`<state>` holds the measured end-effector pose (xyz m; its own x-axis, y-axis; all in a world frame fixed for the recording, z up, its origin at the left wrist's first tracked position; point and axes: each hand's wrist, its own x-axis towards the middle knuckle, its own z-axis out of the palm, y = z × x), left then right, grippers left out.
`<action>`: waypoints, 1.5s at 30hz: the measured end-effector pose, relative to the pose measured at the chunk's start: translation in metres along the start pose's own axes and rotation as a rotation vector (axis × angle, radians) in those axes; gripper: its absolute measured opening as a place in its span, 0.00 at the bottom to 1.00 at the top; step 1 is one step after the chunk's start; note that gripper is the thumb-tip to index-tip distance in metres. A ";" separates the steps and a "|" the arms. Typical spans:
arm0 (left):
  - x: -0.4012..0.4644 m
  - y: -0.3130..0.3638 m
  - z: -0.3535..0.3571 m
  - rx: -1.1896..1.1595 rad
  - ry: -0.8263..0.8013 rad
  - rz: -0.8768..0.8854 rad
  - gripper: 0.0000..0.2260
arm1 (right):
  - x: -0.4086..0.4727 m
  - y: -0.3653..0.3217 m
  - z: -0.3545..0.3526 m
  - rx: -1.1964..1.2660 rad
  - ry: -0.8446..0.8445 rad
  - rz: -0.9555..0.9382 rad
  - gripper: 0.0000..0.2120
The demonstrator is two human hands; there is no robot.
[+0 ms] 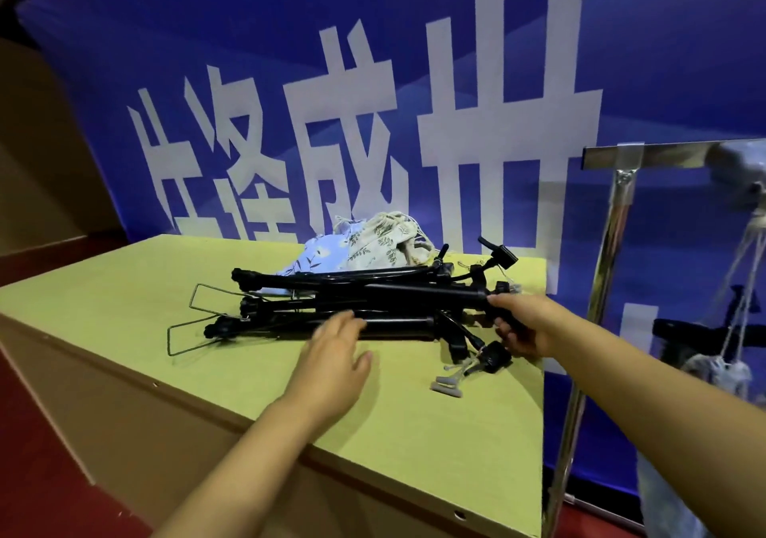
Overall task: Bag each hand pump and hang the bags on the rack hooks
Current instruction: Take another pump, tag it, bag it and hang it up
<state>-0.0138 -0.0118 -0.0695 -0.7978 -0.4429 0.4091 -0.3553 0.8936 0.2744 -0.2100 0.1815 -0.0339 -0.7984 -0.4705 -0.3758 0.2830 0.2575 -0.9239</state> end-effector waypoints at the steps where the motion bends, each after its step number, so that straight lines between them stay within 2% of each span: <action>1: 0.006 -0.007 -0.004 0.027 0.040 -0.031 0.24 | 0.002 0.001 -0.001 0.064 -0.017 0.009 0.11; 4: 0.027 -0.025 -0.016 0.096 0.106 -0.103 0.29 | -0.009 0.004 0.000 0.209 -0.039 -0.037 0.07; 7: 0.048 -0.036 -0.022 0.207 0.003 -0.105 0.33 | -0.023 0.012 0.005 0.235 -0.020 -0.094 0.06; 10: 0.067 -0.040 -0.025 0.233 -0.136 -0.109 0.31 | -0.031 0.018 0.008 0.167 -0.024 -0.076 0.10; 12: 0.079 -0.041 -0.029 0.209 -0.146 -0.128 0.27 | -0.035 0.016 0.005 0.121 -0.030 -0.093 0.11; 15: 0.092 -0.045 -0.035 0.237 -0.142 -0.116 0.21 | -0.040 0.007 -0.005 -0.012 -0.056 -0.094 0.18; 20: 0.097 -0.053 -0.031 0.364 -0.194 -0.081 0.20 | -0.031 -0.017 -0.031 -0.397 0.046 -0.075 0.30; 23: 0.099 -0.056 -0.026 0.396 -0.167 -0.101 0.20 | -0.020 -0.034 -0.035 -0.608 0.146 -0.182 0.31; 25: 0.103 -0.055 -0.025 0.410 -0.166 -0.114 0.20 | -0.018 -0.039 -0.031 -0.706 0.151 -0.247 0.30; 27: 0.106 -0.056 -0.025 0.410 -0.180 -0.130 0.19 | -0.020 -0.038 -0.022 -0.627 0.021 -0.169 0.26; 29: 0.107 -0.058 -0.025 0.398 -0.166 -0.152 0.18 | -0.024 -0.032 -0.014 -0.425 -0.115 -0.062 0.23; 34: 0.105 -0.060 -0.029 0.256 0.081 -0.201 0.17 | -0.018 -0.015 -0.006 0.015 -0.192 0.032 0.15; 38: 0.111 -0.055 -0.045 0.163 0.213 -0.095 0.18 | -0.021 -0.006 0.004 0.238 -0.218 0.131 0.15; 41: 0.114 -0.050 -0.059 0.151 0.316 -0.012 0.18 | -0.029 -0.003 0.011 0.332 -0.261 0.113 0.13; 45: 0.114 -0.048 -0.080 0.205 0.483 0.017 0.16 | -0.041 -0.006 0.020 0.399 -0.304 -0.028 0.09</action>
<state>-0.0483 -0.1114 0.0335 -0.5061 -0.3687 0.7797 -0.4710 0.8755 0.1082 -0.1682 0.1827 -0.0138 -0.6345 -0.7125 -0.2998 0.4922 -0.0734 -0.8674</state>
